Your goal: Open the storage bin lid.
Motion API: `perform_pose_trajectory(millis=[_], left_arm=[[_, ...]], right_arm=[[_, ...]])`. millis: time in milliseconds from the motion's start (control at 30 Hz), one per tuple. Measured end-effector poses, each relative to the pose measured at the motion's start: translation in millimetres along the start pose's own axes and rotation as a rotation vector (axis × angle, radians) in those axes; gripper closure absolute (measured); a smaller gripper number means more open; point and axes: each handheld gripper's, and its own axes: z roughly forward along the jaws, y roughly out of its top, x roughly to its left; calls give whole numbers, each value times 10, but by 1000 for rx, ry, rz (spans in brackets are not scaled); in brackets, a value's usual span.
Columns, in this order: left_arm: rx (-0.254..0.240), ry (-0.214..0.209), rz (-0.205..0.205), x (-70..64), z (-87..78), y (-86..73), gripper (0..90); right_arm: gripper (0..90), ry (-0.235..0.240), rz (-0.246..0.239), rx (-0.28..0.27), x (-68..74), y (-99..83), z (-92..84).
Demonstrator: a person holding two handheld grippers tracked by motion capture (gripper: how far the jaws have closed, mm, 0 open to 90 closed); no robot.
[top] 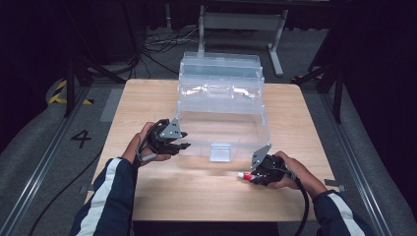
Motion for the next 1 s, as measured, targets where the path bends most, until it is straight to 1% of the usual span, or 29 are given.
perform_pose_trajectory(millis=[67, 133, 167, 267, 333, 400, 467, 500, 533, 567, 600, 667, 700, 767, 867, 933, 1000], left_arm=[[-6, 12, -8, 10, -33, -31, 609], [-5, 14, -15, 12, -46, -50, 598], [-2, 23, -23, 15, -60, -79, 598], [11, 38, -28, 9, -86, -139, 576], [-3, 43, -39, -2, -130, -185, 562], [10, 60, -39, -19, -155, -211, 548], [5, 59, -46, -29, -197, -255, 537], [9, 65, -47, -34, -215, -273, 537], [12, 73, -57, -38, -234, -298, 537], [12, 73, -57, -38, -234, -298, 535], [14, 72, -65, -37, -255, -345, 533], [20, 76, -67, -36, -260, -363, 530], [34, 81, -74, -36, -266, -414, 526], [39, 79, -80, -39, -265, -435, 523], [69, 92, -96, -45, -258, -544, 500], [81, 95, -113, -55, -255, -607, 483], [85, 97, -119, -66, -250, -661, 470]], right_arm=[[709, -4, 23, -4, -7, -31, -13], [709, -8, 19, -7, -17, -40, -16], [709, -13, 21, -6, -25, -51, -26], [709, -21, 35, -19, -37, -79, -56], [709, -27, 40, -25, -40, -92, -74], [709, -32, 42, -28, -46, -107, -85], [709, -31, 47, -28, -49, -119, -96], [709, -32, 49, -27, -48, -121, -99], [709, -33, 53, -29, -49, -125, -97], [709, -33, 53, -29, -49, -125, -97], [709, -39, 50, -28, -61, -136, -102], [709, -45, 56, -29, -69, -149, -109], [709, -45, 58, -28, -72, -159, -114], [709, -46, 63, -31, -78, -172, -122], [709, -49, 71, -32, -88, -194, -132], [709, -48, 72, -31, -98, -214, -141], [709, -51, 78, -29, -104, -232, -148]])
